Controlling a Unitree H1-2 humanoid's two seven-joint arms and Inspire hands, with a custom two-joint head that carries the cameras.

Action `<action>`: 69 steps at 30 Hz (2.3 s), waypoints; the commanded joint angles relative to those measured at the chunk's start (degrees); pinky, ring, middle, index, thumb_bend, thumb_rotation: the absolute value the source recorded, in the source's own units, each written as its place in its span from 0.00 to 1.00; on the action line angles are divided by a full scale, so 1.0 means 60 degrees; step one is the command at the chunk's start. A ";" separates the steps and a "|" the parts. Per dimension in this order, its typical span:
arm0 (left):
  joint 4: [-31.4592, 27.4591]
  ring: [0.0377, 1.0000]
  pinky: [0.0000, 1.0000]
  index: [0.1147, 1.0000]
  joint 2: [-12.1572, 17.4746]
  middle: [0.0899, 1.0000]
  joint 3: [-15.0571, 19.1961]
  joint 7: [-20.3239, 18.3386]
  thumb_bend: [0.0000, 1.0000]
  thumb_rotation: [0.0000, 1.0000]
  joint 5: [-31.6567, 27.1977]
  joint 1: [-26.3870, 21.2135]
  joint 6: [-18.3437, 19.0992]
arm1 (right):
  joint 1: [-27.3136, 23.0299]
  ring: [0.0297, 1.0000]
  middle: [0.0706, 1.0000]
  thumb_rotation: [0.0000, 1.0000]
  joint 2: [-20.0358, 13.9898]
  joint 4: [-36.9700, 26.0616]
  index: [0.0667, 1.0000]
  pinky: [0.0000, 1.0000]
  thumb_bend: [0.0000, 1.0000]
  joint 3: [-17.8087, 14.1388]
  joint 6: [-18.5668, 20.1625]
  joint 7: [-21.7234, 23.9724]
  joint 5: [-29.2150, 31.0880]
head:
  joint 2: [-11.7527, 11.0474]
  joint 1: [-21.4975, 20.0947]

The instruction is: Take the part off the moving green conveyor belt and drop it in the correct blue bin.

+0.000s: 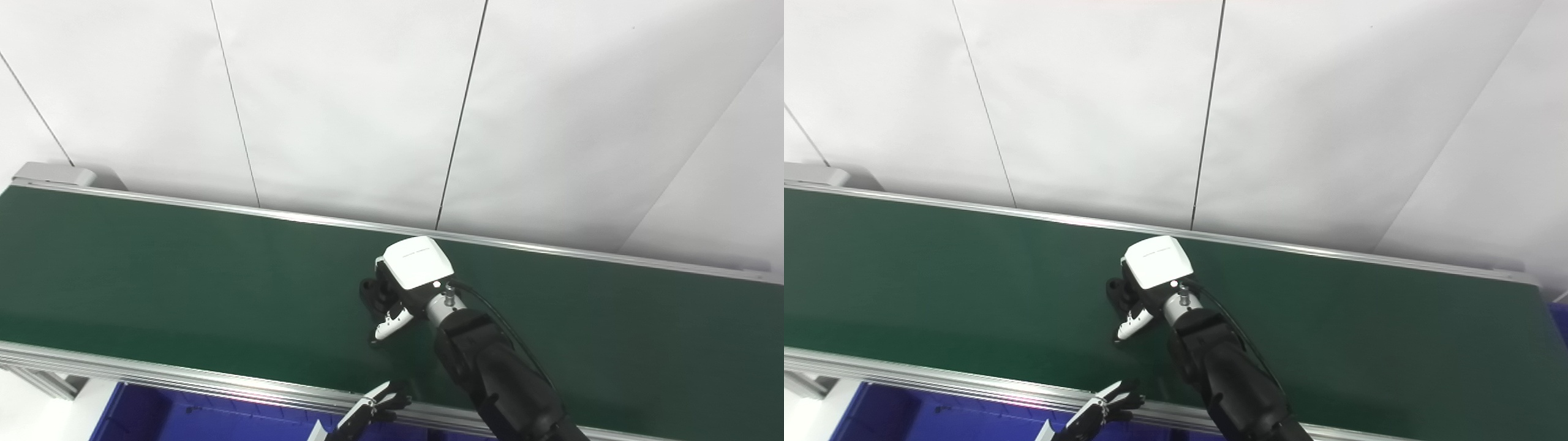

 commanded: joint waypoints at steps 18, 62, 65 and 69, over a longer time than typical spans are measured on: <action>-0.0514 0.79 0.76 0.86 -0.0121 0.78 -0.0031 -0.0178 0.84 0.65 0.0291 0.0283 -0.0297 | 0.0271 0.09 0.13 0.12 -0.0274 -0.0143 0.44 0.05 0.52 0.0242 0.0458 0.0450 0.0028 | 0.0146 -0.0045; -0.1216 0.78 0.78 0.90 0.0474 0.77 0.1122 -0.1132 0.82 0.75 -0.0925 0.0434 -0.0293 | 0.2458 0.13 0.20 0.13 -0.2423 -1.0006 0.45 0.09 0.52 -0.2026 -0.0728 0.5643 0.0352 | 0.1214 -0.3093; -0.1439 0.78 0.79 0.89 0.0503 0.77 0.1424 -0.1427 0.82 0.76 -0.1235 0.0474 -0.0297 | 0.2617 0.13 0.20 0.13 -0.2371 -1.0445 0.45 0.09 0.52 -0.2154 -0.0712 0.6262 0.0485 | 0.1653 -0.3885; -0.1710 0.79 0.74 0.89 0.0541 0.76 0.1929 -0.1839 0.82 0.79 -0.1445 0.0471 -0.0266 | 0.3149 0.12 0.18 0.13 -0.2255 -1.1006 0.45 0.08 0.52 -0.2279 -0.0755 0.6976 0.0280 | 0.2015 -0.4802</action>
